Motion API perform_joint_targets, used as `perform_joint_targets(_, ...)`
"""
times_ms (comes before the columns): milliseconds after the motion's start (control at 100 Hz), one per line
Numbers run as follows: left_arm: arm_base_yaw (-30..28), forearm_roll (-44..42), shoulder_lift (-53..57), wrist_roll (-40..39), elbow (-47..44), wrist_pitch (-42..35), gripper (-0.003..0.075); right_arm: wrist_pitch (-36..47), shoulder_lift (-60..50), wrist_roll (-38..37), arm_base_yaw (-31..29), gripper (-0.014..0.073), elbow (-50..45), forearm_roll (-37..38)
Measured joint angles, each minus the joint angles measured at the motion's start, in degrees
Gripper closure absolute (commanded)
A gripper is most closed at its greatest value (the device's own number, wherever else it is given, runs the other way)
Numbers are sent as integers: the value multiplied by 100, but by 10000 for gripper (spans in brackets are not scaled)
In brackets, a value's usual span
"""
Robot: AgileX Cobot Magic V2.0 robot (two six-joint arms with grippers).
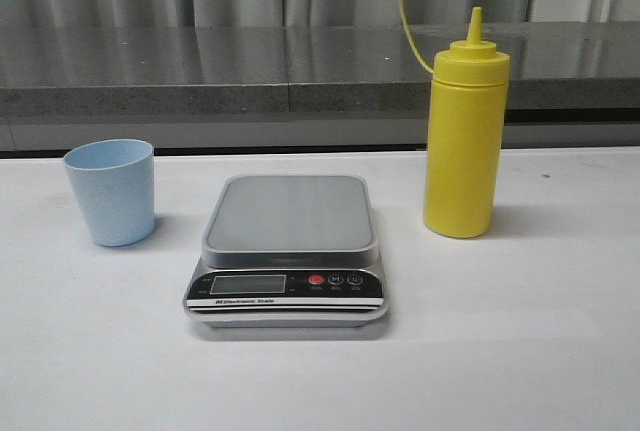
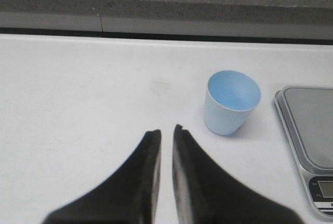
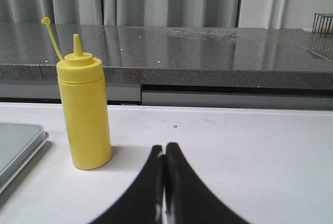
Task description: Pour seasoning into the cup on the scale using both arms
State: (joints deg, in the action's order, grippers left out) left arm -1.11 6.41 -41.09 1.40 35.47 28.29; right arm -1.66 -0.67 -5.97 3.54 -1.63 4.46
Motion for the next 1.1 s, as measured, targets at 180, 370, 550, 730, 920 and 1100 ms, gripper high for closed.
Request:
perform_joint_targets(180,0,50,-1169,0,653,18,257,0,0,0,0,662,0,0)
perform_joint_targets(370,0,85,-2311,0,1476,254,248,0,0,0,0,662,0,0)
perform_joint_targets(550,274,85,-3295,155,2252,625,248,0,0,0,0,662,0,0)
perform_joint_targets(730,634,112,-4264,275,2824,749,248,0,0,0,0,662,0,0)
perform_joint_targets(920,725,249,-5072,296,3360,888,248,0,0,0,0,662,0,0)
perform_joint_targets(1100,752,307,-5705,296,3798,1015,248,0,0,0,0,662,0,0)
